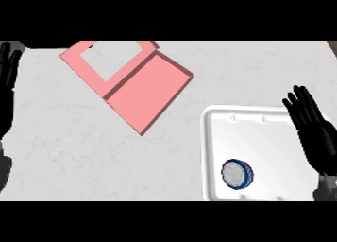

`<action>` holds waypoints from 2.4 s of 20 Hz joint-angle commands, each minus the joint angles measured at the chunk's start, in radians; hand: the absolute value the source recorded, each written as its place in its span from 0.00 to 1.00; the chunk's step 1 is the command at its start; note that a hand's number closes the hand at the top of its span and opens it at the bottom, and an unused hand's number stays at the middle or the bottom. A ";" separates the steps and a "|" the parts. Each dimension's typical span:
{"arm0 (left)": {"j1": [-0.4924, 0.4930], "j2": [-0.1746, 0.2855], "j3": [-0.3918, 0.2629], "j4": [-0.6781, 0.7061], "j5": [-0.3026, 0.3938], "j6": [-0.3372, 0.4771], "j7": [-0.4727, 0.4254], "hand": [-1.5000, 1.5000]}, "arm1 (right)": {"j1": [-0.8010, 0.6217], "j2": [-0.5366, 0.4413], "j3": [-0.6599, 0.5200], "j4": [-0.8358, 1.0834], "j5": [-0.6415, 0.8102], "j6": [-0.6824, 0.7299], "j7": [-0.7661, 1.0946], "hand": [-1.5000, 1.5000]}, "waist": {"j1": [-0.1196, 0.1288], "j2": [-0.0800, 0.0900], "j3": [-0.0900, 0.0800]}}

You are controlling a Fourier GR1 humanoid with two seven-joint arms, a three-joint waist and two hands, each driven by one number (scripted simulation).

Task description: Pick the can from the tray and place it in the cardboard box

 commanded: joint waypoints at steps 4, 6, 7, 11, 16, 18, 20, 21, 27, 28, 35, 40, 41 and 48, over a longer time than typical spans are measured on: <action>0.121 0.098 -0.078 0.131 -0.171 0.000 0.053 0.50 | -0.107 -0.132 0.231 -0.033 0.060 0.285 0.122 0.00 | 0.058 0.000 -0.022; 0.137 0.160 -0.096 0.193 -0.238 -0.004 0.083 0.50 | -0.147 -0.172 0.341 -0.056 0.081 0.413 0.159 0.00 | 0.098 0.019 -0.024; 0.128 0.107 -0.102 0.154 -0.175 -0.020 0.080 0.50 | -0.265 -0.284 0.287 -0.170 0.264 0.382 0.017 0.00 | 0.139 -0.044 -0.051; 0.170 0.143 -0.149 0.247 -0.288 0.011 0.101 0.50 | -0.240 -0.405 0.450 -0.099 0.400 0.590 -0.076 0.00 | 0.055 0.008 -0.019; 0.177 0.130 -0.134 0.296 -0.315 0.032 0.093 0.50 | -0.321 -0.381 0.379 0.181 0.307 0.773 -0.410 0.00 | 0.025 -0.004 -0.019; 0.097 0.097 -0.144 0.367 -0.338 0.048 0.107 0.50 | -0.388 -0.361 0.421 0.237 0.423 0.781 -0.519 0.00 | 0.014 -0.001 -0.019; 0.155 0.127 -0.138 0.301 -0.319 0.022 0.129 0.50 | -0.461 -0.421 0.408 0.214 0.474 0.760 -0.547 0.00 | 0.030 -0.008 -0.019; 0.156 0.094 -0.144 0.350 -0.338 0.044 0.061 0.50 | -0.504 -0.396 0.441 0.241 0.537 0.710 -0.549 0.00 | 0.039 -0.001 -0.020; 0.120 0.090 -0.157 0.314 -0.347 0.038 0.122 0.50 | -0.637 -0.472 0.639 0.182 0.754 0.713 -0.546 0.00 | 0.036 -0.007 -0.021; 0.104 0.078 -0.165 0.362 -0.357 0.033 0.110 0.50 | -0.706 -0.431 0.656 0.217 0.764 0.732 -0.505 0.00 | 0.037 -0.003 -0.022; 0.139 0.069 -0.159 0.347 -0.386 0.061 0.109 0.50 | -0.769 -0.404 0.883 0.199 0.949 0.740 -0.453 0.00 | 0.020 -0.011 -0.022; 0.154 0.084 -0.113 0.378 -0.375 0.023 0.072 0.50 | -0.791 -0.344 0.894 0.213 0.955 0.807 -0.403 0.00 | 0.000 -0.015 -0.022; 0.150 0.093 -0.101 0.377 -0.369 0.016 0.089 0.50 | -0.785 -0.301 0.930 0.224 0.982 0.792 -0.378 0.00 | 0.003 -0.014 -0.022; 0.115 0.074 -0.070 0.393 -0.397 -0.002 0.091 0.50 | -0.783 -0.254 0.927 0.311 1.085 0.724 -0.447 0.00 | -0.004 -0.014 -0.021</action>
